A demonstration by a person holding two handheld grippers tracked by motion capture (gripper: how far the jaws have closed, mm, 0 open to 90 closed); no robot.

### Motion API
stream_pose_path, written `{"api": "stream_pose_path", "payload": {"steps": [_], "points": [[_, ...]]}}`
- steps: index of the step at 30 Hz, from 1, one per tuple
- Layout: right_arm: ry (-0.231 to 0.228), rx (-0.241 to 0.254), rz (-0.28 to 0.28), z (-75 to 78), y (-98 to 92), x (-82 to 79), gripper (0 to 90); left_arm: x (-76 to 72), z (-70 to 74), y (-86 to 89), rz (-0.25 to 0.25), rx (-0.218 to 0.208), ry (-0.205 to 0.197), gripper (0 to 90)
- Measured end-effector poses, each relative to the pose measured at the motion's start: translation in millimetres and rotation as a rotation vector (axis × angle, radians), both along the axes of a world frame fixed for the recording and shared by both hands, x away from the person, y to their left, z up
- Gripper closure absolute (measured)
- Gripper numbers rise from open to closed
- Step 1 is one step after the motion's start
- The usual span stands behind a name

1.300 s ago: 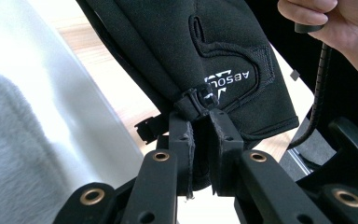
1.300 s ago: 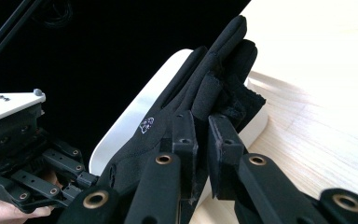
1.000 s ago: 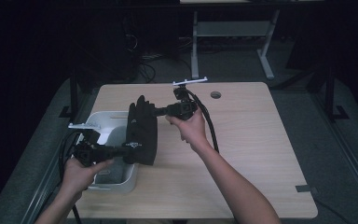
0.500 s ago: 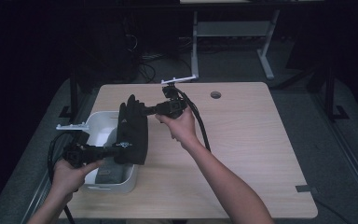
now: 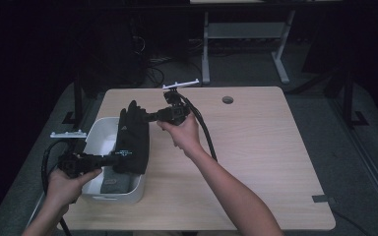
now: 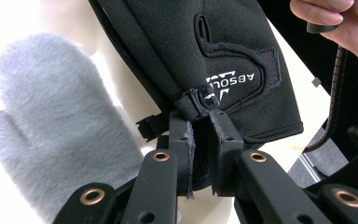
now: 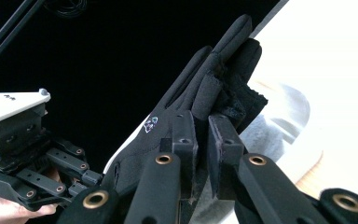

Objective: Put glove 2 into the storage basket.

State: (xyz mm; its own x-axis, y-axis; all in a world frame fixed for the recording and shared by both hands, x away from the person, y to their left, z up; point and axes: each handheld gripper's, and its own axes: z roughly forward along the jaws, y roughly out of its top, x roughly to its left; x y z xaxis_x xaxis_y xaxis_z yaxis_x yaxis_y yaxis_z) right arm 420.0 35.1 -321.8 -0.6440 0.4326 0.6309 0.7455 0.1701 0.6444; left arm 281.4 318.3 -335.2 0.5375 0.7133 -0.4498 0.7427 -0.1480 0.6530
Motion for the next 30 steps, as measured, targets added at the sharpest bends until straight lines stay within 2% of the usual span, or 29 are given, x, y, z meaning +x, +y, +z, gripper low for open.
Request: {"api": "stream_pose_path", "payload": {"steps": [21, 30], "points": [[0.021, -0.007, 0.036, -10.6, 32.2, 3.9, 82.3, -5.4, -4.9, 28.3, 0.054, 0.005, 0.014, 81.4], [0.027, -0.023, 0.049, -18.4, 43.7, 3.8, 82.2, -7.7, -10.2, 37.8, 0.057, 0.022, 0.029, 81.5]]}}
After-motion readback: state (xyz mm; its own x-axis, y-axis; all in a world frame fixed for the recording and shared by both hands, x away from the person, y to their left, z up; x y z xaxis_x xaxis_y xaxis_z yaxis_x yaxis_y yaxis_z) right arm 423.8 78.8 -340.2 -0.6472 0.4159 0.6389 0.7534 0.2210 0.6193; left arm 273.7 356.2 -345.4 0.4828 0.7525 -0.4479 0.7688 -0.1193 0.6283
